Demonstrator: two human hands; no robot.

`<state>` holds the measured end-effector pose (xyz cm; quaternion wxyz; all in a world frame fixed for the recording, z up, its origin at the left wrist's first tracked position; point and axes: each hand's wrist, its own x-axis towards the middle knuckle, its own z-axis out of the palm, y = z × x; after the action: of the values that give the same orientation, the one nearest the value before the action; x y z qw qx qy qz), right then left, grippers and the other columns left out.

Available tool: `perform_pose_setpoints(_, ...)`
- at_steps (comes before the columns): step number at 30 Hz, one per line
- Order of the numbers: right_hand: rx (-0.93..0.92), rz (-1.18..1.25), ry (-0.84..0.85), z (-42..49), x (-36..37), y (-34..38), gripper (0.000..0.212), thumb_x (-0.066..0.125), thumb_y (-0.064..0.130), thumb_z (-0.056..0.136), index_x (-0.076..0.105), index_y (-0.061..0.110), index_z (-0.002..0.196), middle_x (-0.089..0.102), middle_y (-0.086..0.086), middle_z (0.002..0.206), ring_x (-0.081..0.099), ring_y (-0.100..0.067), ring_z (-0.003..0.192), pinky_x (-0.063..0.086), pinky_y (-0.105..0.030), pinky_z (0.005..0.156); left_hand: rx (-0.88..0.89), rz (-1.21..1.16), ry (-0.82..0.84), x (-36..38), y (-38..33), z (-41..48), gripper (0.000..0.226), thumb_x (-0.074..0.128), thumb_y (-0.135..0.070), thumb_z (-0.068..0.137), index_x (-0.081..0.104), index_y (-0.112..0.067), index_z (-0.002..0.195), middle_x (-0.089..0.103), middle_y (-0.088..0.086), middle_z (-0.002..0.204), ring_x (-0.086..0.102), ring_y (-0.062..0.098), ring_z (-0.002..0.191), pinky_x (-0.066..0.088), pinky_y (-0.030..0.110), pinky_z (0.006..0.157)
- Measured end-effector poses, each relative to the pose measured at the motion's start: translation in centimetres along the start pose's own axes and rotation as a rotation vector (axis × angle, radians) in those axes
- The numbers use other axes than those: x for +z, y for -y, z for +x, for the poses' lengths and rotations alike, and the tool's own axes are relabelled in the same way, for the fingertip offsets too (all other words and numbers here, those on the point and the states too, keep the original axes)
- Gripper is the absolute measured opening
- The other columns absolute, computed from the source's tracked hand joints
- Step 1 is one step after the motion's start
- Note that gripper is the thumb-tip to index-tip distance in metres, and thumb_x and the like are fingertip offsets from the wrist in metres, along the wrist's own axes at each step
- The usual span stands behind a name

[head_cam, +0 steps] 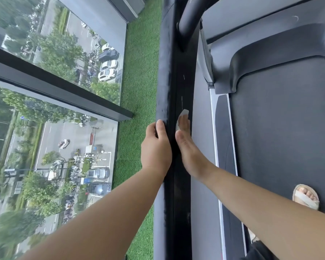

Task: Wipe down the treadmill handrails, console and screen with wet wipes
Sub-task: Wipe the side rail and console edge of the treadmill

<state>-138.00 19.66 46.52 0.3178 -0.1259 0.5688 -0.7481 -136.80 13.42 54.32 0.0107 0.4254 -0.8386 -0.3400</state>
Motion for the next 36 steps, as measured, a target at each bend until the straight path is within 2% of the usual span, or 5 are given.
perform_pose_setpoints(7, 0.311, 0.179, -0.016, 2.7, -2.1, 0.2, 0.072, 0.013, 0.066, 0.092, -0.019, 0.033, 0.147, -0.024, 0.020, 0.153, -0.018, 0.004, 0.140, -0.008, -0.035, 0.119, -0.012, 0.015, -0.002, -0.2, -0.3, -0.3, 0.037, 0.026, -0.045, 0.100, 0.052, -0.025, 0.116, 0.056, -0.016, 0.091, 0.052, 0.011, 0.089, 0.034, 0.028, 0.078)
perform_pose_setpoints(13, 0.069, 0.073, 0.092, 1.6, -1.9, 2.6, 0.063, 0.012, 0.050, 0.098, -0.016, 0.024, 0.148, -0.025, 0.016, 0.153, -0.021, 0.004, 0.138, -0.012, -0.017, 0.113, -0.060, 0.042, -0.012, -0.3, -0.6, -0.4, 0.038, 0.028, -0.045, 0.099, 0.051, -0.025, 0.122, 0.057, -0.009, 0.098, 0.052, 0.015, 0.093, 0.035, 0.028, 0.080)
perform_pose_setpoints(18, 0.349, 0.104, -0.003, 4.3, -3.4, 2.3, 0.066, 0.020, 0.059, 0.097, 0.014, 0.021, 0.152, 0.014, 0.006, 0.159, 0.010, -0.010, 0.146, 0.004, -0.036, 0.120, -0.068, 0.038, -0.018, -0.3, -0.7, -0.4, 0.036, 0.029, -0.046, 0.099, 0.052, -0.025, 0.118, 0.058, -0.007, 0.095, 0.052, 0.018, 0.093, 0.033, 0.028, 0.076)
perform_pose_setpoints(23, 0.084, 0.019, 0.096, 2.6, -2.2, 2.6, 0.066, 0.015, 0.053, 0.096, -0.021, 0.027, 0.144, -0.027, 0.015, 0.153, -0.024, 0.002, 0.139, -0.012, -0.022, 0.115, -0.049, 0.053, -0.024, -0.3, -0.5, -0.1, 0.036, 0.030, -0.046, 0.099, 0.052, -0.026, 0.118, 0.059, -0.005, 0.097, 0.054, 0.018, 0.092, 0.036, 0.029, 0.076)
perform_pose_setpoints(36, 0.149, -0.009, 0.095, 2.6, -3.2, 2.9, 0.098, 0.016, 0.089, 0.071, -0.022, 0.034, 0.142, -0.029, 0.017, 0.151, -0.025, 0.004, 0.138, -0.011, -0.031, 0.118, -0.057, 0.149, 0.117, -1.4, -1.7, 0.3, 0.031, 0.024, -0.043, 0.100, 0.044, -0.022, 0.110, 0.055, -0.003, 0.084, 0.054, 0.029, 0.093, 0.038, 0.035, 0.078)
